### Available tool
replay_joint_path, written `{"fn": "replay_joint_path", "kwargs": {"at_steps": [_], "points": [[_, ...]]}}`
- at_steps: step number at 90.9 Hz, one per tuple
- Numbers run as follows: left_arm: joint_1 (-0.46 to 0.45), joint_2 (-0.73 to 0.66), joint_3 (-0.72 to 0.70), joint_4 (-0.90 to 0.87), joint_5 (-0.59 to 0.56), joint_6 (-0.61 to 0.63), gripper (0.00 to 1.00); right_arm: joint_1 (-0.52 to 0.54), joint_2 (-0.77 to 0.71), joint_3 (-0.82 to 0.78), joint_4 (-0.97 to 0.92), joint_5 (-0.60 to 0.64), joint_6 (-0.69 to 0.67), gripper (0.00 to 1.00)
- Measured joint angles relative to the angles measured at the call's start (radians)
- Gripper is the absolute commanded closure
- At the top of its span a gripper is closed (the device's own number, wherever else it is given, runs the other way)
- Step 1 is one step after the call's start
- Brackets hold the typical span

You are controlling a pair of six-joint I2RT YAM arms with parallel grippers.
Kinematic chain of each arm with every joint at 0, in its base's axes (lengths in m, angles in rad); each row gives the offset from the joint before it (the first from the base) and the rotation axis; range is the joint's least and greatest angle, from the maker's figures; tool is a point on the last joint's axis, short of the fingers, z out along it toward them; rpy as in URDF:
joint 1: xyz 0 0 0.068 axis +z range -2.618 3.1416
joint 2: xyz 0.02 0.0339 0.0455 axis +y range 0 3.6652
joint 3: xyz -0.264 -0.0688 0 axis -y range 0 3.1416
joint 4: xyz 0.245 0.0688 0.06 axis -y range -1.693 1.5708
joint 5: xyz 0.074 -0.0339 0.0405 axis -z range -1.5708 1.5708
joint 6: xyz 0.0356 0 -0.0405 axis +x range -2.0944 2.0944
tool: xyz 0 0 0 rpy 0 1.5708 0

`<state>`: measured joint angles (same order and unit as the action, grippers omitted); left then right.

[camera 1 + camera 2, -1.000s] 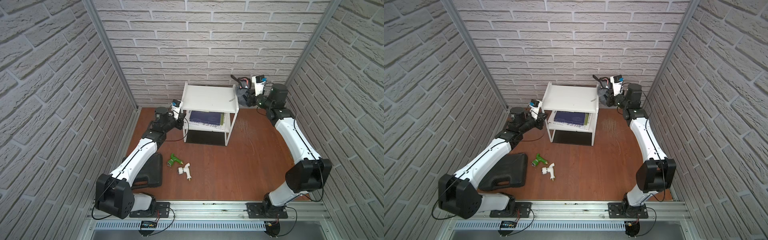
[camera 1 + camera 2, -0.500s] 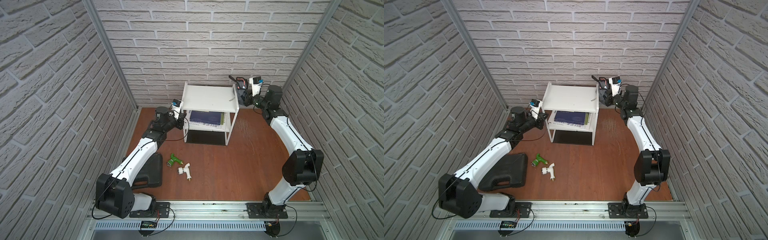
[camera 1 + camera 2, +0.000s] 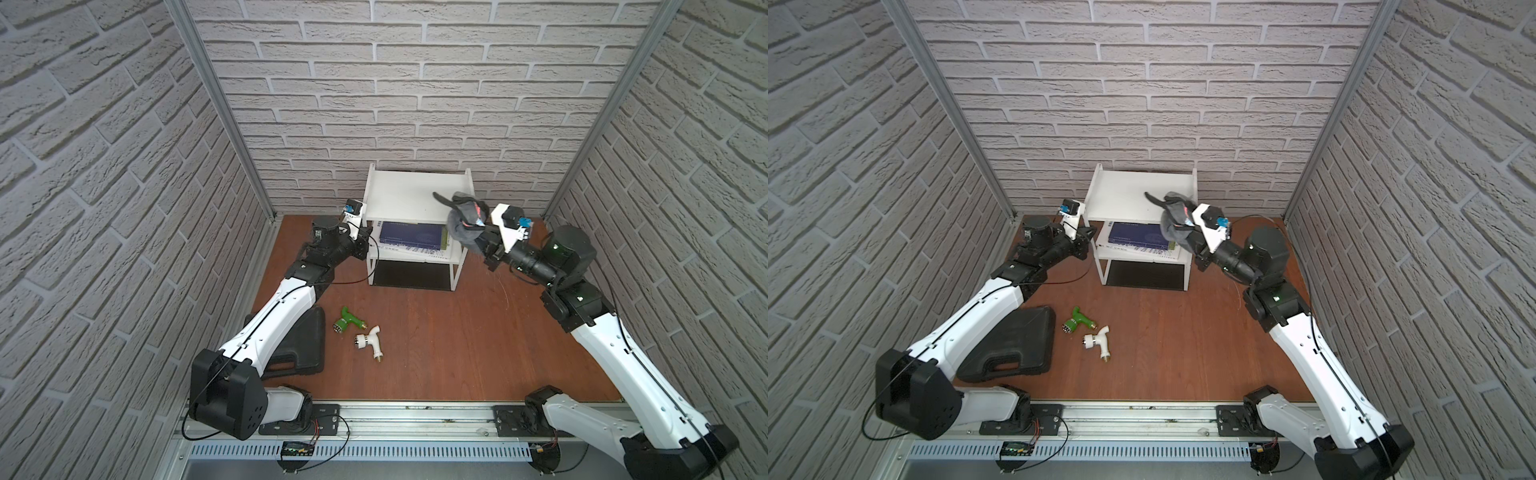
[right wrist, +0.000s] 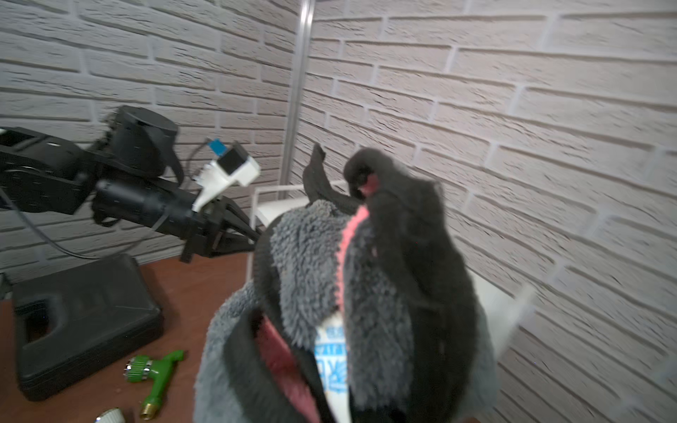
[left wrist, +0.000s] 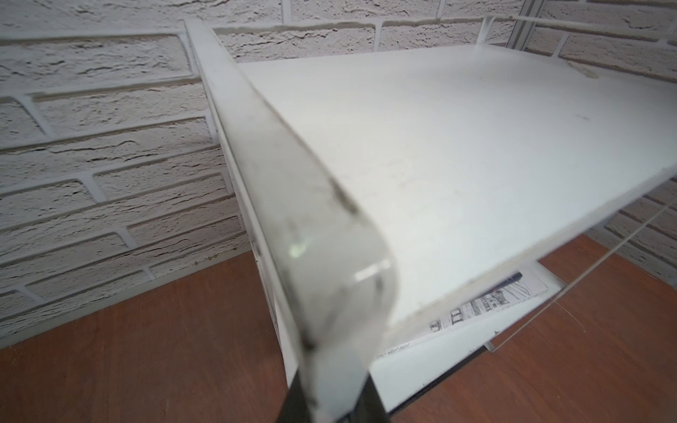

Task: Wipe the bookshelf clean with a cloth
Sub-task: Wipe the dust from the shelf.

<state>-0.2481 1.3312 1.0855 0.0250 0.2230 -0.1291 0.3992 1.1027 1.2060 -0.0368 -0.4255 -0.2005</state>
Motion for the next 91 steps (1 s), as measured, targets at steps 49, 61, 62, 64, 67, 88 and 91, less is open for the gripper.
{"fn": "replay_joint_path", "kwargs": {"at_steps": [49, 61, 62, 64, 67, 88, 91], "points": [[0.015, -0.010, -0.011, 0.006, -0.001, -0.014, 1.00, 0.190, 0.331, 0.356, -0.442, 0.838, -0.265, 0.97], [0.013, -0.010, -0.016, 0.014, 0.032, -0.014, 1.00, 0.165, 0.388, 0.428, -0.493, 1.005, -0.296, 0.97], [0.013, -0.010, -0.016, 0.014, 0.035, -0.015, 1.00, 0.165, 0.397, 0.438, -0.498, 1.018, -0.298, 0.97], [0.012, -0.010, -0.016, 0.015, 0.041, -0.015, 1.00, 0.163, 0.416, 0.457, -0.502, 1.041, -0.301, 0.98], [0.010, -0.010, -0.018, 0.017, 0.051, -0.018, 1.00, 0.161, 0.451, 0.491, -0.512, 1.077, -0.304, 0.97], [0.010, -0.008, -0.019, 0.019, 0.087, -0.025, 1.00, 0.145, 0.568, 0.646, -0.585, 1.101, -0.263, 0.97], [0.013, -0.008, -0.019, 0.019, 0.089, -0.024, 1.00, 0.140, 0.564, 0.654, -0.600, 1.072, -0.250, 0.97]]}}
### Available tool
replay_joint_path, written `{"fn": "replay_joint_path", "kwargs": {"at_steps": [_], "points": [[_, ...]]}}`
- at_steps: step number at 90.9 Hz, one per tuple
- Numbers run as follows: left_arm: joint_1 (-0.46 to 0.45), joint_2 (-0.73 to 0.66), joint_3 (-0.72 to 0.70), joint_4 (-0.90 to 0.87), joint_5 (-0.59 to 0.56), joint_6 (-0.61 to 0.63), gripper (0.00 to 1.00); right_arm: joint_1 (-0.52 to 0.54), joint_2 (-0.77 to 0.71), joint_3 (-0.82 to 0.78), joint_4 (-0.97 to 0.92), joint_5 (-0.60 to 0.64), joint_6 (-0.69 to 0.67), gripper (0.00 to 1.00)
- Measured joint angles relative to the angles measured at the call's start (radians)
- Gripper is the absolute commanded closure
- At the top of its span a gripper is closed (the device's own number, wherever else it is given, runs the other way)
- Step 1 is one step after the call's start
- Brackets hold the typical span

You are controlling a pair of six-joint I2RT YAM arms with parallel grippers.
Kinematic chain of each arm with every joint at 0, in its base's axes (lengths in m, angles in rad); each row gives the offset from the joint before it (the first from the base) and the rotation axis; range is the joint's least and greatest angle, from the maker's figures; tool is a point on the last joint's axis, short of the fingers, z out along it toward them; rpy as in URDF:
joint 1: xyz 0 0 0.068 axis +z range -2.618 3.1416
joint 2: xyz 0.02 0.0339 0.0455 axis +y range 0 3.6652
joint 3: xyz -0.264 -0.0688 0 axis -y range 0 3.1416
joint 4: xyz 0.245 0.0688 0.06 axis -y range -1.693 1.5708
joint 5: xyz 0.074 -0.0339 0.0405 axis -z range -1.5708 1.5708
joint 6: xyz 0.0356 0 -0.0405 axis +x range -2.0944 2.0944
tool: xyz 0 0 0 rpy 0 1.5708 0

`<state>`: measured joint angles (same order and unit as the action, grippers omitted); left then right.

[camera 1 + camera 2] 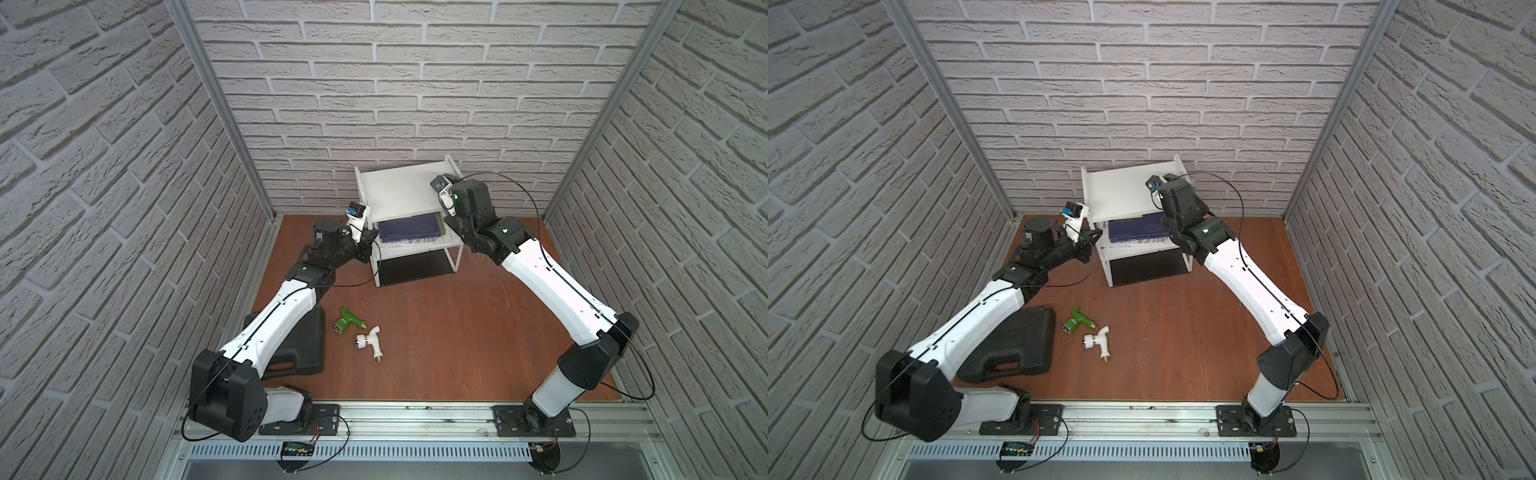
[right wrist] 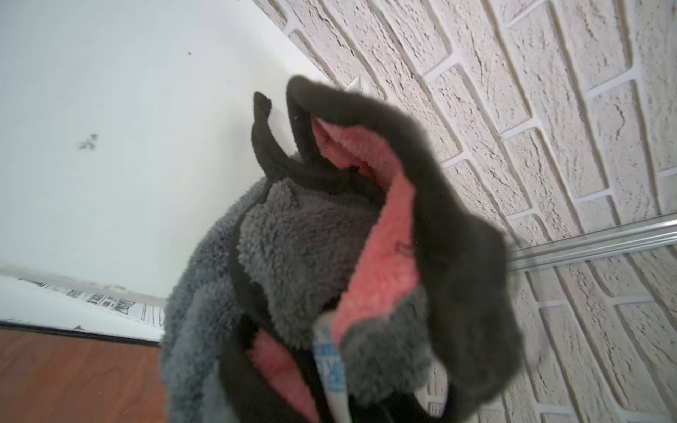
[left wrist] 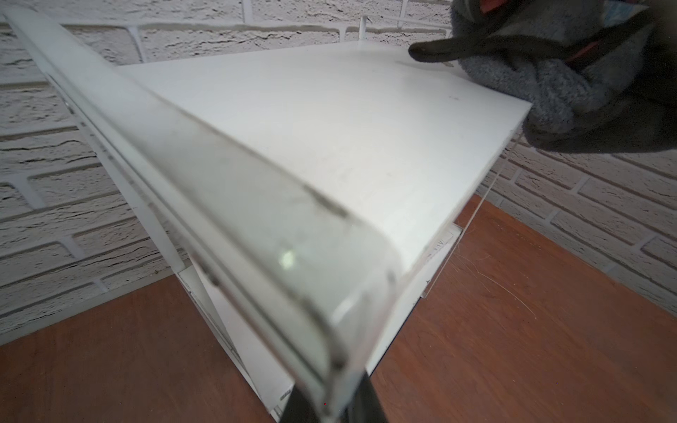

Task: Wipe the bookshelf clean with a cloth
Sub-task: Wipe the dust from the shelf.

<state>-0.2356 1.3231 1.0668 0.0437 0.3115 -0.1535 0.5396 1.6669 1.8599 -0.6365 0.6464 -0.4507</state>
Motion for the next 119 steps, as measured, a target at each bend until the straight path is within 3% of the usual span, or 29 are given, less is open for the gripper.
{"fn": "replay_joint_path", "kwargs": {"at_steps": [29, 39, 52, 68, 97, 119], "points": [[0.075, -0.023, 0.005, -0.055, 0.045, 0.044, 1.00, -0.014, -0.032, 0.113, -0.053, -0.546, 0.157, 0.97], [0.094, -0.023, 0.005, -0.058, 0.078, 0.056, 1.00, -0.008, 0.014, 0.195, 0.007, -0.610, 0.196, 0.97], [0.115, -0.023, 0.005, -0.061, 0.116, 0.065, 1.00, -0.006, 0.140, 0.300, 0.111, -0.499, 0.204, 0.97], [0.143, -0.023, 0.005, -0.064, 0.142, 0.076, 1.00, -0.008, 0.256, 0.305, 0.111, -0.319, 0.163, 0.97], [0.159, -0.023, 0.005, -0.066, 0.155, 0.080, 1.00, 0.000, 0.292, 0.307, 0.105, 0.018, 0.042, 0.97], [0.159, -0.023, 0.005, -0.066, 0.151, 0.080, 1.00, 0.001, 0.412, 0.395, 0.259, 0.221, -0.079, 0.97]]}}
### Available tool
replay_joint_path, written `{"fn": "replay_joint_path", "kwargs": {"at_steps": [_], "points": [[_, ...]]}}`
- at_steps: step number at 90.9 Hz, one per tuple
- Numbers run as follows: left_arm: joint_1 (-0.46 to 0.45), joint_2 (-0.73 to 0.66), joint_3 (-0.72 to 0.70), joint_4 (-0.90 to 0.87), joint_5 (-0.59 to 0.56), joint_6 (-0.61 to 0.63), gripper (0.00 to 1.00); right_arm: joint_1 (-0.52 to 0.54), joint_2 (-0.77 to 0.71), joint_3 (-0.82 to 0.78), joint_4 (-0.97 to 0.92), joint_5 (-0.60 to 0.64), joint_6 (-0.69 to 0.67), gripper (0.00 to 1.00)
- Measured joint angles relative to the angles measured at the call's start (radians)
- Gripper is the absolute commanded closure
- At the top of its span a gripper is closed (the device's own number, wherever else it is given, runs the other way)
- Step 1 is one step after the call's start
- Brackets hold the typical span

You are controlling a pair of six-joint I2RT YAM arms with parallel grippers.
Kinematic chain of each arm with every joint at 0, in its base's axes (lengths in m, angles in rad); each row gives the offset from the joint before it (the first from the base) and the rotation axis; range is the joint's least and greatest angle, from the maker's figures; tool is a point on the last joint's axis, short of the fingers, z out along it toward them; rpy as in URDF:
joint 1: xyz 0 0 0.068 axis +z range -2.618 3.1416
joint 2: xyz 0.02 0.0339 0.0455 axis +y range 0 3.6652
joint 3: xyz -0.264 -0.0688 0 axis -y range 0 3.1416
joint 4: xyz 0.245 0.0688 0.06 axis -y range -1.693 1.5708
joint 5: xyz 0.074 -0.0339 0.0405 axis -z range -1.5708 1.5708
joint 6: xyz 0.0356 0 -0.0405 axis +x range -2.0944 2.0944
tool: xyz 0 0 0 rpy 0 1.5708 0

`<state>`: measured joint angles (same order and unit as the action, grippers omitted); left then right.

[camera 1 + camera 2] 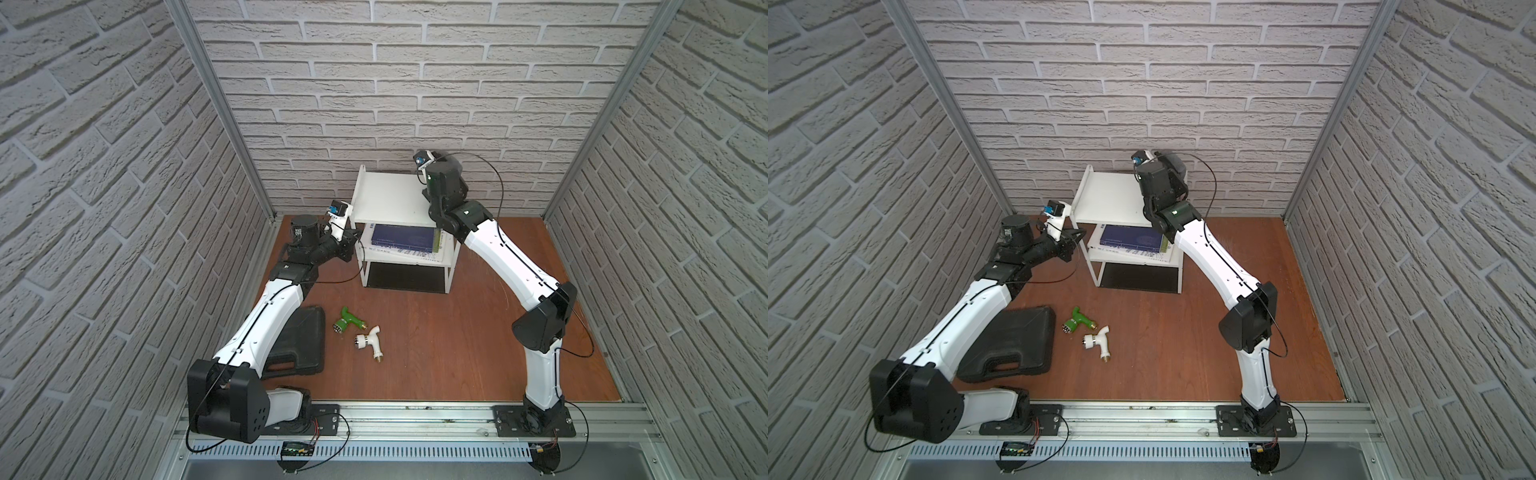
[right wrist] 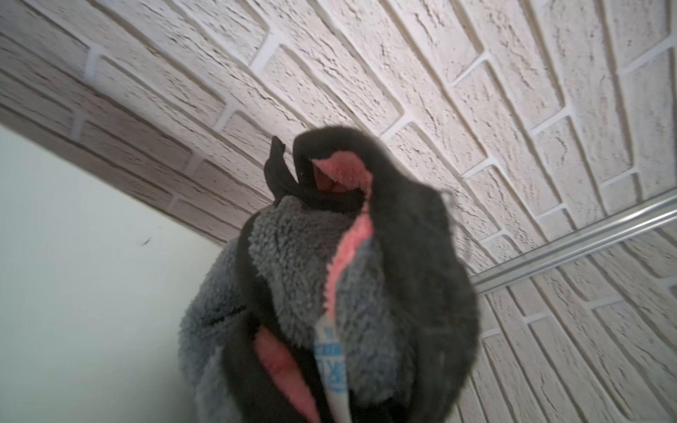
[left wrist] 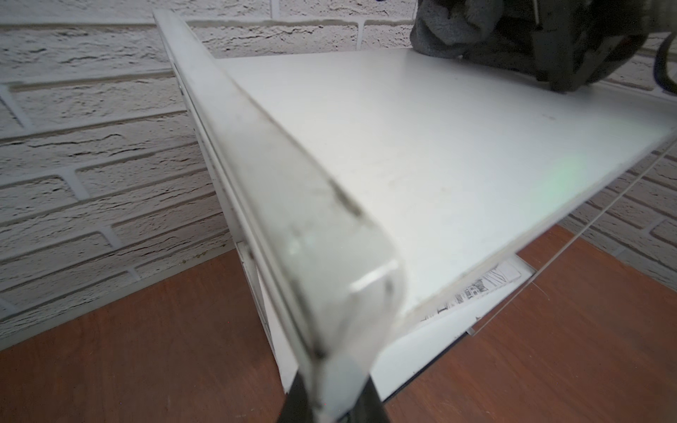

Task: Wipe the bookshelf clean with a cloth
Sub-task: Wipe the dust from the shelf.

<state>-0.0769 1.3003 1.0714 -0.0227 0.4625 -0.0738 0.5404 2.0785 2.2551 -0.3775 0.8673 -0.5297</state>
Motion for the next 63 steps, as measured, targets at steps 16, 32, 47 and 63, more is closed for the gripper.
{"fn": "replay_joint_path", "kwargs": {"at_steps": [16, 32, 47, 63], "points": [[-0.001, 0.000, 0.000, -0.003, -0.002, 0.001, 1.00, 0.021, 0.131, 0.179, 0.021, -0.087, -0.044, 0.97], [-0.016, 0.008, 0.014, -0.016, -0.023, 0.003, 1.00, 0.084, 0.286, 0.392, 0.048, -0.353, -0.032, 0.97], [-0.029, 0.010, 0.023, -0.032, -0.049, 0.001, 1.00, 0.130, 0.312, 0.432, 0.056, -0.629, 0.011, 0.97], [-0.037, 0.010, 0.023, -0.029, -0.070, -0.009, 1.00, 0.075, 0.185, 0.254, 0.031, -0.754, 0.113, 0.98]]}}
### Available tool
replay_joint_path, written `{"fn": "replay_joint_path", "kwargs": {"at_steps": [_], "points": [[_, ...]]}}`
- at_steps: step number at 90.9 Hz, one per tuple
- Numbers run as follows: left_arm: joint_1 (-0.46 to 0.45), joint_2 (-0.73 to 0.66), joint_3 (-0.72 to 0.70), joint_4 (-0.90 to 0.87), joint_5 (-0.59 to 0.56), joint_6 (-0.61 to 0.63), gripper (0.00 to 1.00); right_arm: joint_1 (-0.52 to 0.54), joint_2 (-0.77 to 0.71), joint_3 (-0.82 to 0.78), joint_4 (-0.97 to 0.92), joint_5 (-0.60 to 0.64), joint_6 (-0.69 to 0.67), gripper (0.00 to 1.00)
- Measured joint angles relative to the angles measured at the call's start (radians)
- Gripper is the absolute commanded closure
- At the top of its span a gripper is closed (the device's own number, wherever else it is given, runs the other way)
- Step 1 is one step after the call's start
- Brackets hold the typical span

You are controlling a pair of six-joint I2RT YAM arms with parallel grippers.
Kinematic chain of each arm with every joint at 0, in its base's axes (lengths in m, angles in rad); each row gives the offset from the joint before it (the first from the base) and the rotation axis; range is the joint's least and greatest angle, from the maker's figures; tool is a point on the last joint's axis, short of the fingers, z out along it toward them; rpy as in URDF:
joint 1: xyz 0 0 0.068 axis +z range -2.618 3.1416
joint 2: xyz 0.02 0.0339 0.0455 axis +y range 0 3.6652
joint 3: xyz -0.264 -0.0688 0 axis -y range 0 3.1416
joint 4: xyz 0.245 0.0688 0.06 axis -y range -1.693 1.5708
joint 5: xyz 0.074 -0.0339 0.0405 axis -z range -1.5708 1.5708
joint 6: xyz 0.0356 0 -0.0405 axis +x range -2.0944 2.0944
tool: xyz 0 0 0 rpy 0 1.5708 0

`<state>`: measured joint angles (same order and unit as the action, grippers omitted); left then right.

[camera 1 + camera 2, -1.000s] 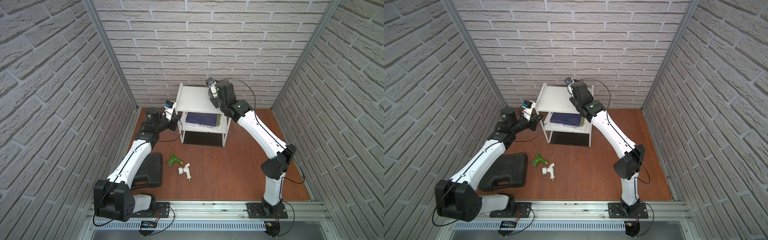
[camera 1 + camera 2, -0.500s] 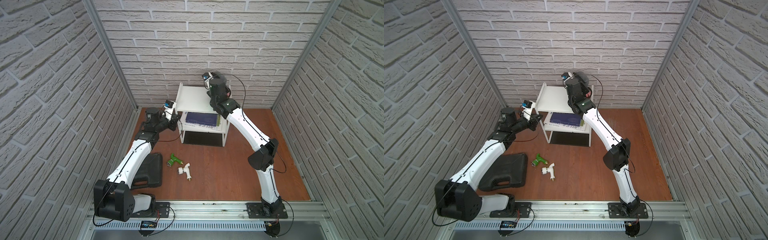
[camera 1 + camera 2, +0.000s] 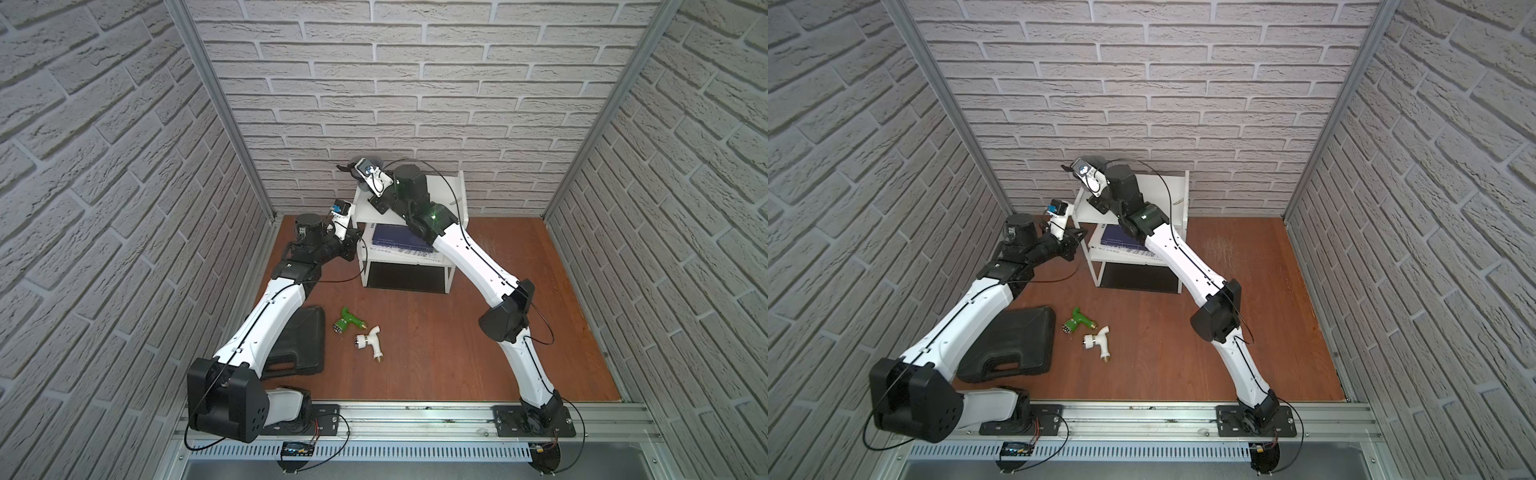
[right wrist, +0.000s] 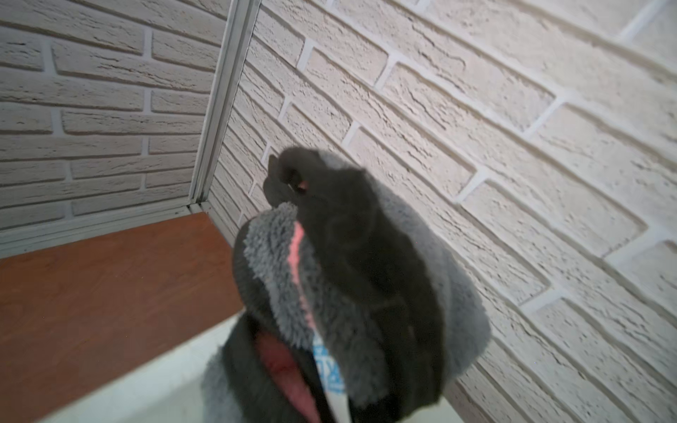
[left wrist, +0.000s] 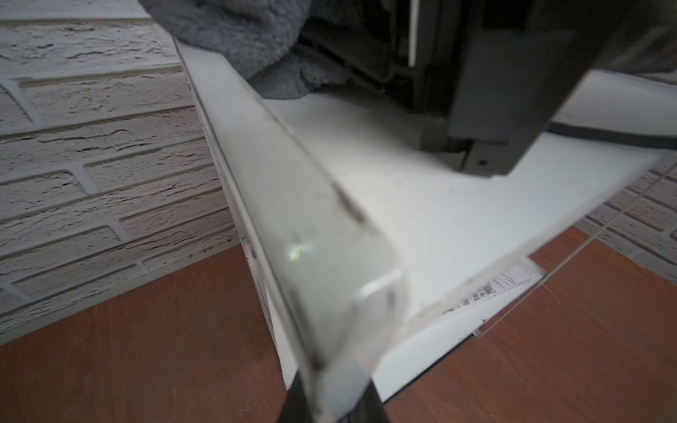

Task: Wipe the bookshelf clean with a cloth
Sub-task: Wipe the dust from the shelf.

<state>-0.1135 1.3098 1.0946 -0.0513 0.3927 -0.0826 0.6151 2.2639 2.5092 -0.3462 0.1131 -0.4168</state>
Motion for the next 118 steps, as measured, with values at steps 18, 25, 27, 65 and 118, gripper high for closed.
{"fn": "replay_joint_path", "kwargs": {"at_steps": [18, 25, 27, 65, 118], "points": [[-0.003, 0.000, 0.000, 0.002, -0.011, -0.007, 1.00, -0.208, -0.132, -0.169, -0.058, -0.003, 0.149, 0.97], [-0.005, 0.000, 0.000, 0.005, -0.006, -0.005, 1.00, -0.263, -0.176, -0.229, -0.056, -0.023, 0.174, 0.97], [-0.009, 0.000, 0.000, 0.006, -0.008, -0.004, 1.00, -0.265, -0.182, -0.238, -0.057, -0.025, 0.179, 0.97], [-0.032, -0.001, 0.002, 0.000, -0.061, -0.024, 1.00, -0.098, 0.109, 0.142, -0.020, -0.270, 0.306, 0.97], [-0.072, -0.025, -0.027, 0.024, -0.166, -0.074, 1.00, -0.043, -0.405, -0.386, -0.265, -0.511, 0.028, 0.97]]}}
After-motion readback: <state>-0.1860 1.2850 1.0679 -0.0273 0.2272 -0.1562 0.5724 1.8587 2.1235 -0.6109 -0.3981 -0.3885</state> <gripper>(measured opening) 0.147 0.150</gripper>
